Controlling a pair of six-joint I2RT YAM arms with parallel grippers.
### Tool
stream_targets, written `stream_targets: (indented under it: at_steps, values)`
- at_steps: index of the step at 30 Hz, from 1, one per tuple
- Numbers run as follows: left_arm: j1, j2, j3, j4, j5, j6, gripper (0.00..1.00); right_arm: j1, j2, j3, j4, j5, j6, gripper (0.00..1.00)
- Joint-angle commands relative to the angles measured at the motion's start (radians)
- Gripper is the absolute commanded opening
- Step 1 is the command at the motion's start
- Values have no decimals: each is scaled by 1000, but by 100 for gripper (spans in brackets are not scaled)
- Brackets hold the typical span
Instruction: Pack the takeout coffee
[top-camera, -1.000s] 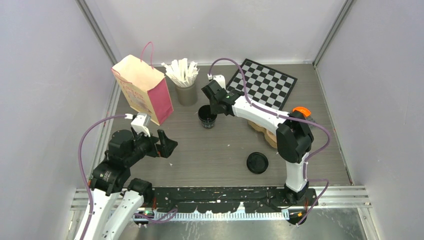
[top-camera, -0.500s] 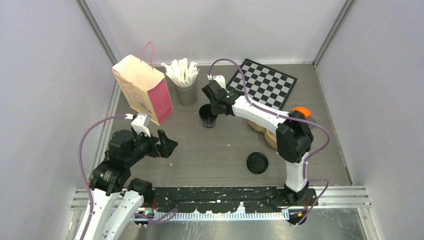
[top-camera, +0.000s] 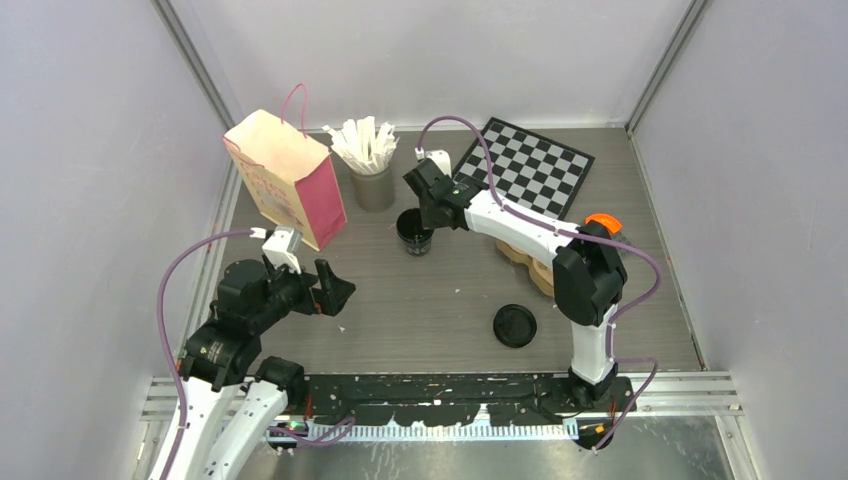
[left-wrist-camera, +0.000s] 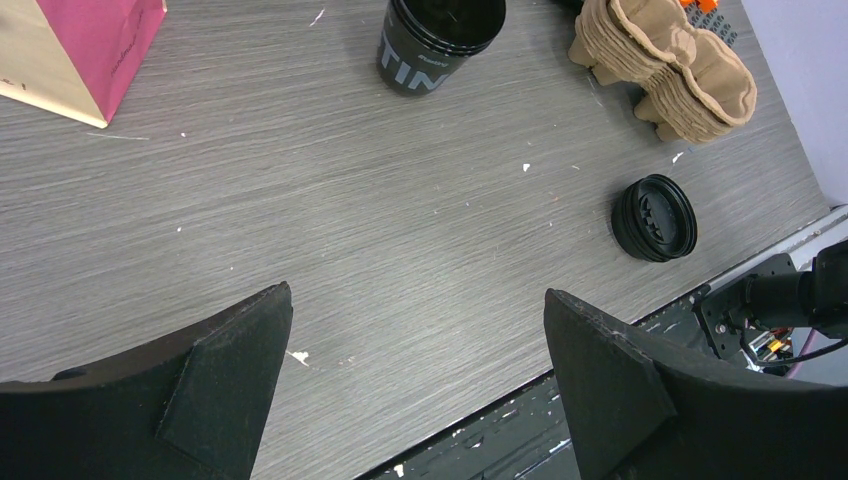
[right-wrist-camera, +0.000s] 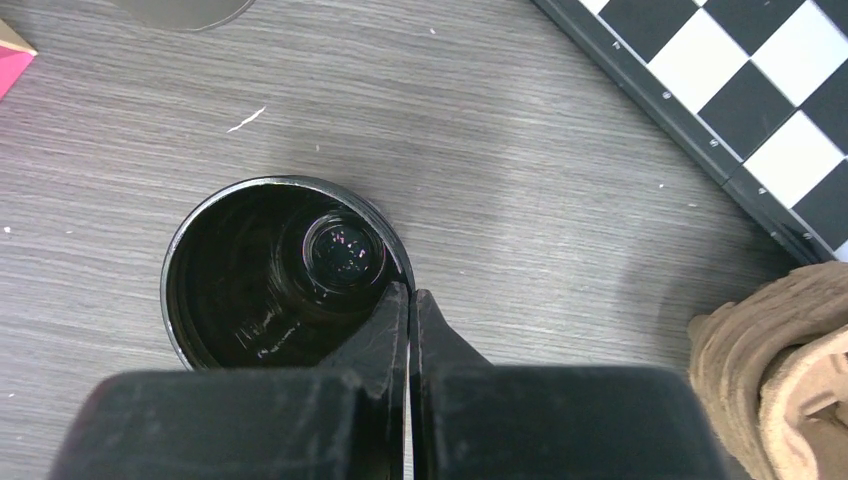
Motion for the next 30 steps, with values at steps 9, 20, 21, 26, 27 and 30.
stream_targets:
  at_steps: [9, 20, 21, 26, 27, 30]
  values:
    - [3, 2, -1, 35, -12, -4, 99, -1, -124, -52, 51, -121, 104, 0]
    - [4, 4, -3, 34, -20, -6, 99, -20, -167, -110, 88, -169, 128, 0]
    - [4, 5, -3, 33, -20, -6, 98, -23, -173, -118, 94, -176, 132, 0]
    - [4, 13, -3, 34, -22, -6, 98, -38, -208, -145, 131, -212, 145, 0]
    - [4, 14, -3, 33, -22, -6, 98, -40, -215, -149, 137, -218, 148, 0]
    - [4, 19, -3, 32, -23, -7, 98, -51, -235, -161, 151, -238, 157, 0]
